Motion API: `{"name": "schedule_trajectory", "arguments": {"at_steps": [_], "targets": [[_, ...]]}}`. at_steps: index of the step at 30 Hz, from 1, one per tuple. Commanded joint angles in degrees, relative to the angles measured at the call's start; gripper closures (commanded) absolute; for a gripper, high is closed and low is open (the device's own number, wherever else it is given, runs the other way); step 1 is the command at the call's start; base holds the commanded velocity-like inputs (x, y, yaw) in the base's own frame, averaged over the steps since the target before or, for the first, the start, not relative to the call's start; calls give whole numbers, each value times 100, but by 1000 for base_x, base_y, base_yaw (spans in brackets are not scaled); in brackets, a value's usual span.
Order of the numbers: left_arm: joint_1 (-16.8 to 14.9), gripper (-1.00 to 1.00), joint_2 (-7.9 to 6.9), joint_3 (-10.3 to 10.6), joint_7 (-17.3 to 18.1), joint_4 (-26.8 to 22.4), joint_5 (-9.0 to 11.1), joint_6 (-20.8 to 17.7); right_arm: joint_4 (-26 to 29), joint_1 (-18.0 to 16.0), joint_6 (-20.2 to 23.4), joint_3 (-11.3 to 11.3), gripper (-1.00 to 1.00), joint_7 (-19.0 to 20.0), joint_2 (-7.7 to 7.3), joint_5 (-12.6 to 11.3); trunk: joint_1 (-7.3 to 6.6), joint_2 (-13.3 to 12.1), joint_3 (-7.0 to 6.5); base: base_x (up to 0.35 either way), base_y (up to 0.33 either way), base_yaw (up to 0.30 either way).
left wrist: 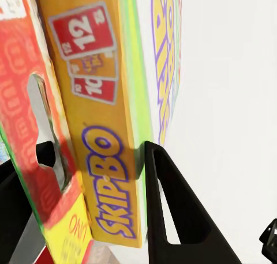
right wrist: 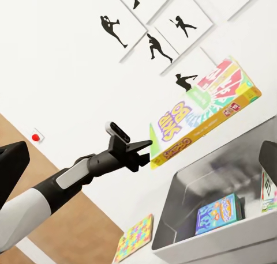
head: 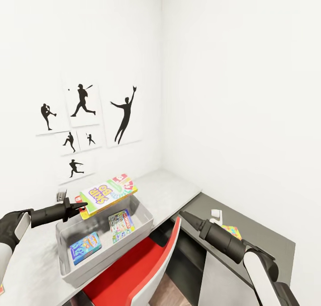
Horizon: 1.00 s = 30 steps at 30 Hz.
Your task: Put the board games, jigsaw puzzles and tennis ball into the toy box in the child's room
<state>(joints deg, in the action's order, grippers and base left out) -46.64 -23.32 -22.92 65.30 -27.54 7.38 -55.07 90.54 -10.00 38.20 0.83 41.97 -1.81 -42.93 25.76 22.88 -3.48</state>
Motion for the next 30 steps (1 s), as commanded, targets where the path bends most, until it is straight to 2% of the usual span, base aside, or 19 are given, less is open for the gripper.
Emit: {"name": "schedule_trajectory", "arguments": {"at_steps": [1, 5, 8, 11, 18, 25, 30], "targets": [[-3, 100, -2, -18, -9, 3, -3, -31, -1, -2, 39, 5, -100, 2, -2, -27, 2, 4, 3, 0, 0, 0], [-3, 100, -5, -25, -210, 3, -9, -39, -2, -2, 39, 9, -100, 0, 0, -23, 2, 4, 3, 0, 0, 0], [-3, 100, -4, -34, -597, 3, -6, -46, -1, -2, 39, 13, -100, 2, -3, -25, 2, 4, 3, 0, 0, 0], [-3, 100, -3, -36, -794, 3, -2, -47, -1, -2, 39, 18, -100, 2, -3, -27, 2, 4, 3, 0, 0, 0], [-3, 100, -3, -31, -1018, 3, -12, -49, -1, -2, 39, 22, -100, 4, -7, -30, 2, 4, 3, 0, 0, 0], [-3, 100, 10, -35, -1724, 3, -11, -51, -1, -2, 39, 23, -100, 4, -12, -31, 2, 4, 3, 0, 0, 0], [-3, 100, 31, -28, -2028, -1, -13, -56, -4, -2, 39, 23, -100, 4, -11, -31, 2, 4, 3, 0, 0, 0]]}}
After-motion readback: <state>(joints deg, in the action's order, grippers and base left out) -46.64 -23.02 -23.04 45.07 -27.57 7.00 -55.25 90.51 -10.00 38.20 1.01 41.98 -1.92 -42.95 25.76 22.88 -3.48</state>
